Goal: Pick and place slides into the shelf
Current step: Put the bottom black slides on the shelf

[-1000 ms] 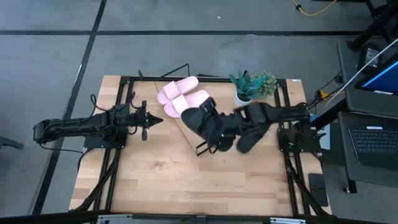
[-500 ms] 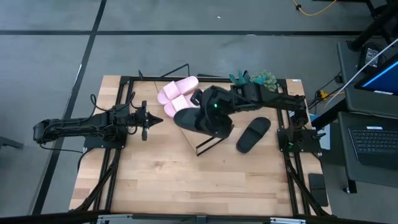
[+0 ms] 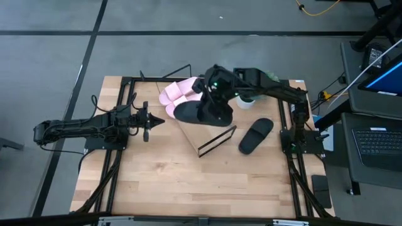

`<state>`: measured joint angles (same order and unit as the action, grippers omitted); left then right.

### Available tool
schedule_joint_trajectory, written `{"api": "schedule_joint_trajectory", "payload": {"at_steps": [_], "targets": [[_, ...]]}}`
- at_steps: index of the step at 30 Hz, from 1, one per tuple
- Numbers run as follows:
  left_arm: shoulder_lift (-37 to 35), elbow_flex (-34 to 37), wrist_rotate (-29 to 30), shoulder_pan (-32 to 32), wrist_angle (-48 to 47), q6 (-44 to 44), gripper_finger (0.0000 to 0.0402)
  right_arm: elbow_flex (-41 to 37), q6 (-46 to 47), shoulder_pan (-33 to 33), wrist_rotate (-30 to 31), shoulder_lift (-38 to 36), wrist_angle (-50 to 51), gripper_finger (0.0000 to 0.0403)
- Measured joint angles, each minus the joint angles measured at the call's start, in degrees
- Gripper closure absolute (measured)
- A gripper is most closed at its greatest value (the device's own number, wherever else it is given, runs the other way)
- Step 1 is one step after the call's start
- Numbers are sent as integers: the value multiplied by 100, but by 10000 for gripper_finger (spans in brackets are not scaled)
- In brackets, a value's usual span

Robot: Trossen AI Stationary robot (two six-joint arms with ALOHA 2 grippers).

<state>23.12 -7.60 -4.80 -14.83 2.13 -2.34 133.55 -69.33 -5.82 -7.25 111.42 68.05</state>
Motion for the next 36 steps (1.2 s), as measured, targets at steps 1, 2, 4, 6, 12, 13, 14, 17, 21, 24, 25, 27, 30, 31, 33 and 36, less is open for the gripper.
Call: {"api": "schedule_joint_trajectory", "payload": {"at_steps": [1, 2, 4, 6, 12, 13, 14, 17, 21, 24, 25, 27, 30, 31, 33, 36], "targets": [[1, 0, 55, 0, -1, -51, 401, -86, -4, -48, -28, 2, -91, 395], [2, 0, 145, 0, -2, -126, 401, -187, -10, -90, -38, 2, -186, 395], [2, 0, 381, 0, -1, -273, 401, -466, -68, -188, -61, 2, -417, 395], [2, 0, 607, 0, -2, -374, 401, -777, -200, -274, -40, 2, -699, 395], [1, 0, 709, 0, -9, -422, 401, -1657, -463, -350, -38, 9, -1416, 395], [2, 0, 711, 0, -11, -422, 401, -1801, -456, -350, -43, 9, -1548, 395], [1, 0, 709, 0, -11, -422, 401, -1954, -469, -358, -50, 9, -1661, 395], [2, 0, 710, 0, -12, -425, 401, -2403, -604, -385, -35, 13, -1919, 395], [2, 0, 711, 0, -11, -427, 401, -2769, -765, -388, -21, 13, -2185, 395], [2, 0, 711, 0, -11, -427, 401, -2911, -755, -378, -39, 13, -2337, 395], [1, 0, 711, 0, -13, -427, 401, -2946, -761, -376, -49, 13, -2333, 395], [2, 0, 711, 0, -12, -428, 401, -2979, -760, -376, -53, 13, -2325, 395], [0, 0, 709, 0, -11, -429, 401, -2979, -760, -377, -275, 13, -2325, 395], [0, 0, 711, 0, -11, -429, 401, -2979, -769, -378, -397, 13, -2323, 395], [1, 0, 711, 0, -12, -427, 401, -2979, -769, -372, -612, 13, -2308, 395], [2, 0, 711, 0, -13, -427, 401, -2979, -789, -365, -841, 13, -2277, 395]]}}
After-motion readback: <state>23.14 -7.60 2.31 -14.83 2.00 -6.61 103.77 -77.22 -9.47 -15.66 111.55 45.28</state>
